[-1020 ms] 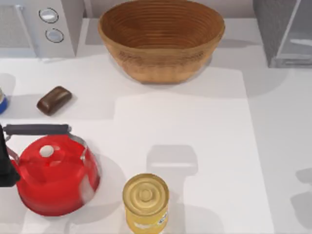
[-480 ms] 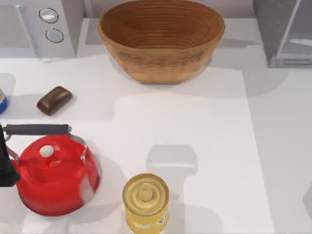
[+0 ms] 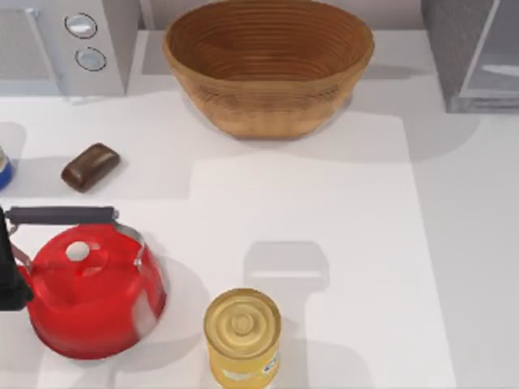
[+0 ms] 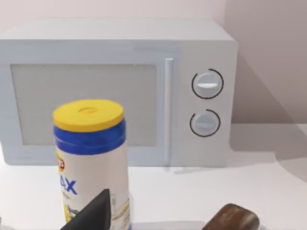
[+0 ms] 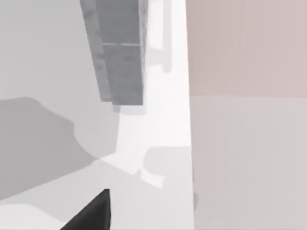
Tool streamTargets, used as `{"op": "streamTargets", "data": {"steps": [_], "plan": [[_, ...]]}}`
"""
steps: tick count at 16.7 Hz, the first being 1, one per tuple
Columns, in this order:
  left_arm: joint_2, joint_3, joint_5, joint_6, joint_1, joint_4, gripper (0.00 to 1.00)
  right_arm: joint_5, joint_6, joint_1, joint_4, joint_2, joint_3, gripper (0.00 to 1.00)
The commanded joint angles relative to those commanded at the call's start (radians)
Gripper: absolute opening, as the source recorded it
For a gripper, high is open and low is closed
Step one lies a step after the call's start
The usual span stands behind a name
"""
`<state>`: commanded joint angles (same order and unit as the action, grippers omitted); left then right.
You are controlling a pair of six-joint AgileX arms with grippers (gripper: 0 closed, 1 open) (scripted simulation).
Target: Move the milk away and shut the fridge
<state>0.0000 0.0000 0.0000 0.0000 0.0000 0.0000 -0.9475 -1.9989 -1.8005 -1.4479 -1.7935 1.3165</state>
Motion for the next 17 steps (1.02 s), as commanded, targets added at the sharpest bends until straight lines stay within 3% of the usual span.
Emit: {"op": "streamTargets", "data": {"steps": [7,10,13,17], "plan": [[0.0,0.0,0.0,0.0,0.0,0.0,1.0,-0.001,-0.006,-0.005,0.001,-0.01,0.0,1.0],[0.0,0.0,0.0,0.0,0.0,0.0,1.0,-0.001,0.055,0.052,0.058,-0.021,0.009,1.0],[0.0,0.0,0.0,0.0,0.0,0.0,1.0,-0.003,0.213,0.181,0.181,-0.046,0.023,1.0],[0.0,0.0,0.0,0.0,0.0,0.0,1.0,0.016,0.557,0.43,0.435,-0.063,0.036,1.0]]}}
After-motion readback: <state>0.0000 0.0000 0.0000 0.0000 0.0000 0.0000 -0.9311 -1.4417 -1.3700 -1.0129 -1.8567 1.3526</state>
